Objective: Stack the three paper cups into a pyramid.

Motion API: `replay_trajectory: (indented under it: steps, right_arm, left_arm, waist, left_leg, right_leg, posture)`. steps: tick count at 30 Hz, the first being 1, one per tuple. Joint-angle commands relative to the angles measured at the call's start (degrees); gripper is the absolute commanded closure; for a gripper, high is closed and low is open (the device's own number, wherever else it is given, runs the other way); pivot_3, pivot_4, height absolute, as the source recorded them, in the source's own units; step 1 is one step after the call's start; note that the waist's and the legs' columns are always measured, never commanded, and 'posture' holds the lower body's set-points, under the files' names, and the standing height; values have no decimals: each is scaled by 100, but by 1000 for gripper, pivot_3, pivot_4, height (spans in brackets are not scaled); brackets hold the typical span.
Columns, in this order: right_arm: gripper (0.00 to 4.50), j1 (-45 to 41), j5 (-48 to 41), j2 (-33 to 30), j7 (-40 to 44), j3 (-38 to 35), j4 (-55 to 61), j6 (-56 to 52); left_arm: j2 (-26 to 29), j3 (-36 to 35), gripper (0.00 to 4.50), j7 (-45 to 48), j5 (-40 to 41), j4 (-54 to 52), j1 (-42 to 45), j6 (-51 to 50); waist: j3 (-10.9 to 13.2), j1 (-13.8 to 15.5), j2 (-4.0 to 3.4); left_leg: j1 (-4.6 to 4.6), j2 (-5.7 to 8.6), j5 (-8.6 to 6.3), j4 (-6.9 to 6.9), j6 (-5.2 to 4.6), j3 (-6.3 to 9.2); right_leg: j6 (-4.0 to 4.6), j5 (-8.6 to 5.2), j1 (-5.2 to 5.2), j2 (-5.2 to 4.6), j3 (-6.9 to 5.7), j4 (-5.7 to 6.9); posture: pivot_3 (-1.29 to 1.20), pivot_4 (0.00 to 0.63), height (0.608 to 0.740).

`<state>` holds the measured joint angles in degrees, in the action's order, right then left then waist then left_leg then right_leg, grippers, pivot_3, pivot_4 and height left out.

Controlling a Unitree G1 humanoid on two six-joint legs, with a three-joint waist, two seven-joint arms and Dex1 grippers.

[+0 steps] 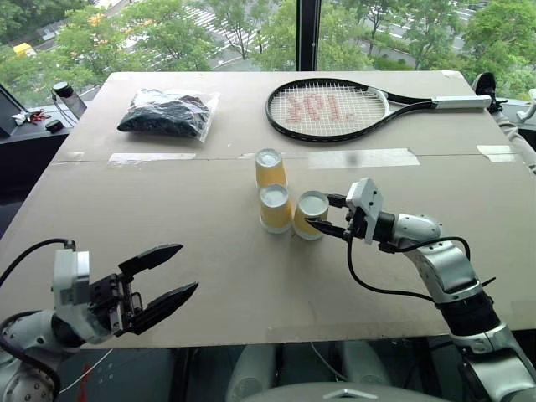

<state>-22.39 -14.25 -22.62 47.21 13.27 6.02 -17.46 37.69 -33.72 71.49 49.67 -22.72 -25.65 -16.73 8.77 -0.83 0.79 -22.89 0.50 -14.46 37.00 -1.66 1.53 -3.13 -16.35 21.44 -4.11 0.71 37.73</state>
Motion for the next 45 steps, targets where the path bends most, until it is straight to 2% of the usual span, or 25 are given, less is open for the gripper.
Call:
replay_trajectory:
  steps: [1,2,4,11,16,20,25,32,40,45]
  right_arm:
    - [1208,-141,84,0,34,-1,-53,102]
    - [611,-151,94,-15,64,-6,-76,122]
    - [164,-165,85,-52,100,-53,-62,134]
    - [164,32,-528,-341,379,-603,600,-8]
    - [164,405,-1238,-693,583,-1088,1318,-314]
    - [164,524,-1423,-805,441,-1271,1577,-505]
    - [164,1082,-1740,-945,388,-1899,2322,-177]
    - [164,2186,-2209,-1291,220,-2945,3240,-157]
    - [164,3714,-2708,-1617,398,-4342,3821,-127]
    - [164,3909,-2904,-1824,561,-4645,3783,-104]
  left_arm:
    - [13,-134,0,-10,74,34,39,54]
    - [15,-133,0,-41,86,53,75,38]
    - [12,-137,0,-161,149,75,154,-36]
    - [47,-39,0,-1292,230,166,924,-541]
    - [539,430,0,-2428,162,524,2176,-1602]
    - [805,864,0,-2770,157,922,3127,-2223]
    - [901,2111,0,-2462,-876,2163,4754,-2067]
    - [336,3286,0,-1560,-2131,4430,6618,-1175]
    - [-346,3712,0,-814,-2979,6230,7704,-211]
    - [-574,3686,0,-602,-3189,6620,7945,-41]
  waist:
    - [0,0,0]
    - [0,0,0]
    - [0,0,-1]
    - [1,19,-1]
    - [0,38,6]
    - [2,4,8]
    - [8,36,13]
    - [17,12,29]
    - [23,15,41]
    - [27,6,47]
  left_leg:
    - [0,0,0,-1,0,0]
    - [0,0,0,-3,0,0]
    - [0,0,0,-4,0,0]
    - [-2,1,0,-6,0,0]
    - [-6,3,0,-5,0,11]
    - [-3,9,0,-3,0,7]
    - [-6,16,2,-4,2,2]
    - [-17,23,2,12,2,-3]
    - [-28,26,1,23,0,6]
    - [-32,27,1,30,-1,10]
  right_leg:
    - [0,0,0,0,0,0]
    - [0,0,1,0,0,-1]
    - [0,0,3,0,0,-1]
    - [-2,1,3,-2,-1,-1]
    - [-3,2,1,1,-12,1]
    - [-5,2,3,8,-6,9]
    - [-7,2,10,38,-20,17]
    - [-12,0,9,42,-16,15]
    - [-20,-4,12,44,-19,20]
    - [-22,-4,11,44,-19,24]
  posture:
    - [0,150,740]
    - [0,150,740]
    - [0,150,740]
    - [0,150,740]
    - [0,150,740]
    - [0,150,740]
    - [0,150,740]
    - [0,150,740]
    - [0,150,740]
    - [0,150,740]
